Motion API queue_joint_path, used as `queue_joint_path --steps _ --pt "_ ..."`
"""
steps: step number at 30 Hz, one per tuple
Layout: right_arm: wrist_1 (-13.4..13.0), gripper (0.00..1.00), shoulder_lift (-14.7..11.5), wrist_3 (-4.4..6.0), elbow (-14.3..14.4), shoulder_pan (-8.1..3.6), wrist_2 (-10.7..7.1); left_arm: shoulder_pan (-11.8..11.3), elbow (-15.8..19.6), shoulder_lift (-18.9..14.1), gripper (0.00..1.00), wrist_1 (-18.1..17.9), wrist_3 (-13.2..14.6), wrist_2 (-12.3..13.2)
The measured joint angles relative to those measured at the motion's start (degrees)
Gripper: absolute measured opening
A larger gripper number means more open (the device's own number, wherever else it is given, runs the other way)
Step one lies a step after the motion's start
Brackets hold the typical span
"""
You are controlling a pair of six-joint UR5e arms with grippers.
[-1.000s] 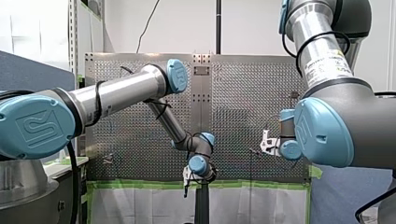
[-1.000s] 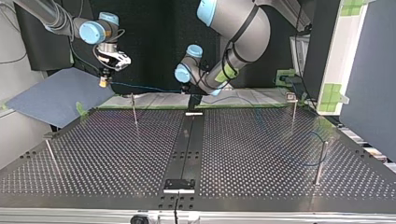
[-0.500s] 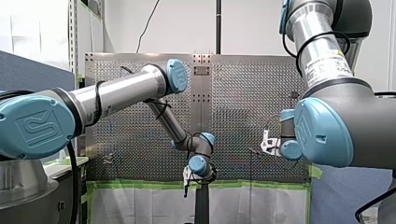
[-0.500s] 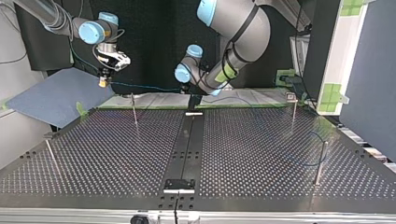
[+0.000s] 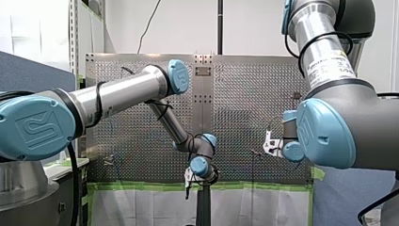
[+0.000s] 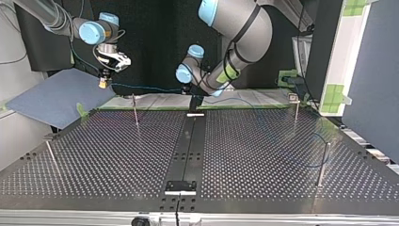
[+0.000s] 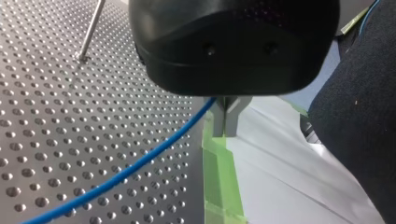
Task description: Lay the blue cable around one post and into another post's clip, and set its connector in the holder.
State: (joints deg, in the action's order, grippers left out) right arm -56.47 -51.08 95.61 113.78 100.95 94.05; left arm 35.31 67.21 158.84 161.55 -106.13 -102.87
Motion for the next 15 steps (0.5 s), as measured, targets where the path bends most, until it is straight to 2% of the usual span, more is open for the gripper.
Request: queue_joint_path --steps 15 --pt "-0.1 0.0 0.0 0.03 0.0 -0.02 0.0 0.3 0.0 -0.1 0.02 0.0 0.4 0.0"
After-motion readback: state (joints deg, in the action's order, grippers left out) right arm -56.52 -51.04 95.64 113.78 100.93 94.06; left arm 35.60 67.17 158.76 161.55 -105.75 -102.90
